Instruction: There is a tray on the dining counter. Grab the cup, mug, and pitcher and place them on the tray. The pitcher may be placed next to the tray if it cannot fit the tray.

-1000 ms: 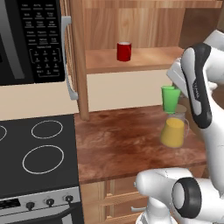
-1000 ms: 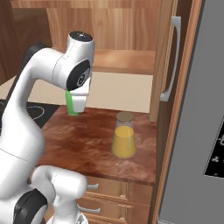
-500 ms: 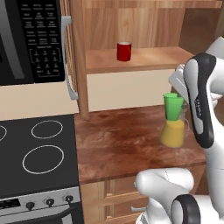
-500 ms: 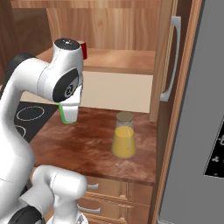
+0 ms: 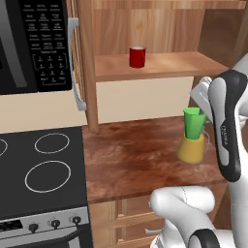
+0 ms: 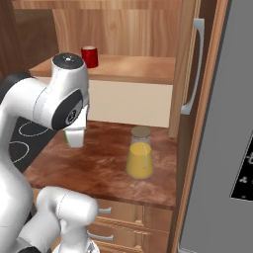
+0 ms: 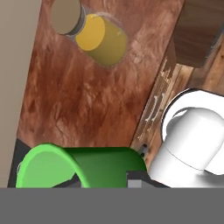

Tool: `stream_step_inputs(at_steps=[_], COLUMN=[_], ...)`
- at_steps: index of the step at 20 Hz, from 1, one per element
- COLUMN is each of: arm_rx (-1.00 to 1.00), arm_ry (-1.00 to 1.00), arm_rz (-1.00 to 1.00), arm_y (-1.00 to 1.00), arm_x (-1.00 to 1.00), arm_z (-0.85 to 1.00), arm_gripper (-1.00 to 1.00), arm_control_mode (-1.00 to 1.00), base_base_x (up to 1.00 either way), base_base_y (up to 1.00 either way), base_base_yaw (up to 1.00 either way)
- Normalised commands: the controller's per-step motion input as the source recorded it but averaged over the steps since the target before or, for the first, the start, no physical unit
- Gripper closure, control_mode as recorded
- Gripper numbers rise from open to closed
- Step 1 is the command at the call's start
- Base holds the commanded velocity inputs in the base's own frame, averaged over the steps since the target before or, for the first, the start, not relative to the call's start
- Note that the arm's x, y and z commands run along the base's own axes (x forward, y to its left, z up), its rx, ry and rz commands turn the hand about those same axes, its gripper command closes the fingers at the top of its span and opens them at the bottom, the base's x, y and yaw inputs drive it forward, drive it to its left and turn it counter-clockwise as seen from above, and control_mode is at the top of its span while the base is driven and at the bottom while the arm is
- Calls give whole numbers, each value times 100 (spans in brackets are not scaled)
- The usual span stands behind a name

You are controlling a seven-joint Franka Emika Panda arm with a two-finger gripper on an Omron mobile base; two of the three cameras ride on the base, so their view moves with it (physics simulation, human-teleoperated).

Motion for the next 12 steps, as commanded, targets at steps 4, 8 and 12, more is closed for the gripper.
stream_step_inputs(at_steps=[4, 8, 12], arm_rx=[0, 0, 0], arm_ry=[0, 0, 0], arm_rz=[0, 0, 0], arm_y=[0, 0, 0], arm_x=[0, 0, 0], arm_z=[0, 0, 0], arm_gripper=[100, 100, 100], arm_control_mode=[-100, -100, 100], base_base_x=[0, 0, -12], base_base_y=[0, 0, 0], base_base_yaw=[0, 0, 0])
